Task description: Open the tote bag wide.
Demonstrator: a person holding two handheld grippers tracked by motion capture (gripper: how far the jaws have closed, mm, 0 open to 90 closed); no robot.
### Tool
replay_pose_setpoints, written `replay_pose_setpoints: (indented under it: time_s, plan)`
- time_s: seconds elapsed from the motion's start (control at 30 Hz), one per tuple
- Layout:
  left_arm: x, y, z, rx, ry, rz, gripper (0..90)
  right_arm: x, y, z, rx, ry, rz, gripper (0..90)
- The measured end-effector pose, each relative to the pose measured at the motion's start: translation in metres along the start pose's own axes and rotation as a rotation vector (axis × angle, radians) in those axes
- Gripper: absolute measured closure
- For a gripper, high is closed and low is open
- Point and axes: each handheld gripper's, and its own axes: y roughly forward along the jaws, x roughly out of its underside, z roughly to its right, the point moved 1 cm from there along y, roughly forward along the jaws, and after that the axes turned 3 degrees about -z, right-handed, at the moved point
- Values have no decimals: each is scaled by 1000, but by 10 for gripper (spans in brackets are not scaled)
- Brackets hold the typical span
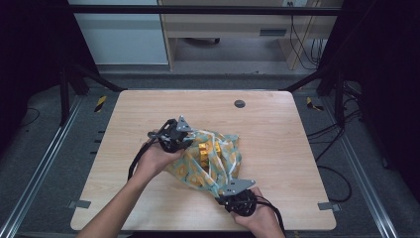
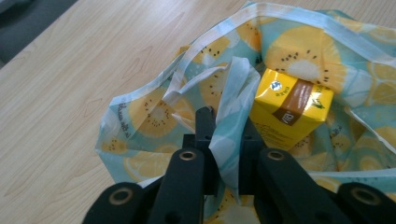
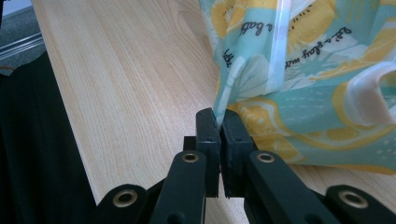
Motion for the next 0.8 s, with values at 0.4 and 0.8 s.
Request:
replay_pose_setpoints:
  time_s: [0.4, 0.8]
  plan:
    - [51, -44, 36, 22, 7, 177, 856, 0, -4, 3, 21, 12, 20, 808]
    - [115, -28, 53, 85, -30, 179, 847, -12, -30, 14, 122, 63, 174, 617]
